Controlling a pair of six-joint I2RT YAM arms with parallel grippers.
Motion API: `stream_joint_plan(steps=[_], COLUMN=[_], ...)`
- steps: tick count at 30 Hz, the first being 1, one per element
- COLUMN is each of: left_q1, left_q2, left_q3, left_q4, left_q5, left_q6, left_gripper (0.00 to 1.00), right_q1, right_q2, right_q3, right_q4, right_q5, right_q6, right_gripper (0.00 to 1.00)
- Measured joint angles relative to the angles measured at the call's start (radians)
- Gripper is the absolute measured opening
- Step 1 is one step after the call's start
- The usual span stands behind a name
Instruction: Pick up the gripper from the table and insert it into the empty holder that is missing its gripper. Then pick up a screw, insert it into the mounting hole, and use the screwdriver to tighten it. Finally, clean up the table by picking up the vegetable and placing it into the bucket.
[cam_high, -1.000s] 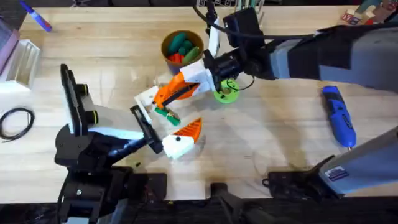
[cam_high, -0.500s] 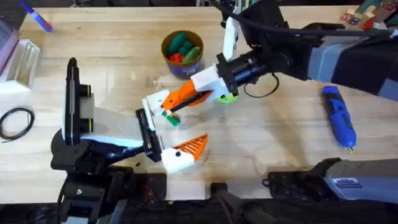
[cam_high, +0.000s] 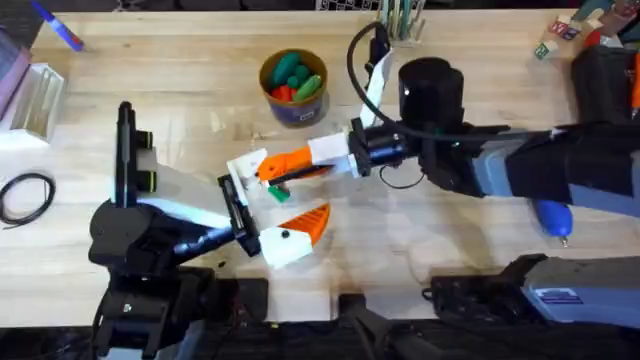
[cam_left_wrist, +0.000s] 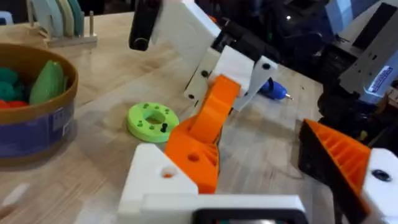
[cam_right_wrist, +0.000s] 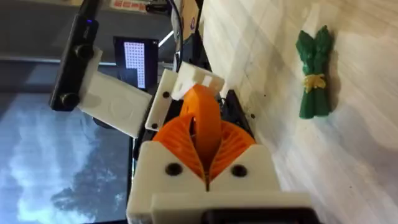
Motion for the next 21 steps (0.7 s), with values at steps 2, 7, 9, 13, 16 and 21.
stream_joint_plan(steps=[2,7,9,13,16,21], left_q1=[0.0,0.001,0.005,0.012,0.016,0.017], left_q2=[0.001,0.002,0.002,0.002,0.002,0.006], left_q3=[0.0,0.0,0.0,-0.001,-0.001,-0.001], left_q4=[-0.017,-0.012,-0.011,-0.011,-0.01,-0.01], left_q5=[-0.004,-0.028,-0.041,-0.058,-0.07,-0.071], left_q6=[-0.008,-0.008,-0.008,-0.009,-0.009,-0.012], left_gripper=[0.986,0.986,0.986,0.986,0.986,0.986], right_q1=[0.006,0.01,0.01,0.01,0.008,-0.001], right_q2=[0.0,0.025,0.054,0.12,0.17,0.219], right_q3=[-0.012,-0.015,-0.017,-0.018,-0.018,0.002], right_q4=[0.01,0.092,0.153,0.266,0.36,0.404], right_q5=[0.017,0.019,0.011,-0.015,-0.041,-0.104], right_q6=[0.042,0.108,0.129,0.18,0.22,0.258], right_gripper=[0.006,0.006,0.006,0.006,0.006,0.006])
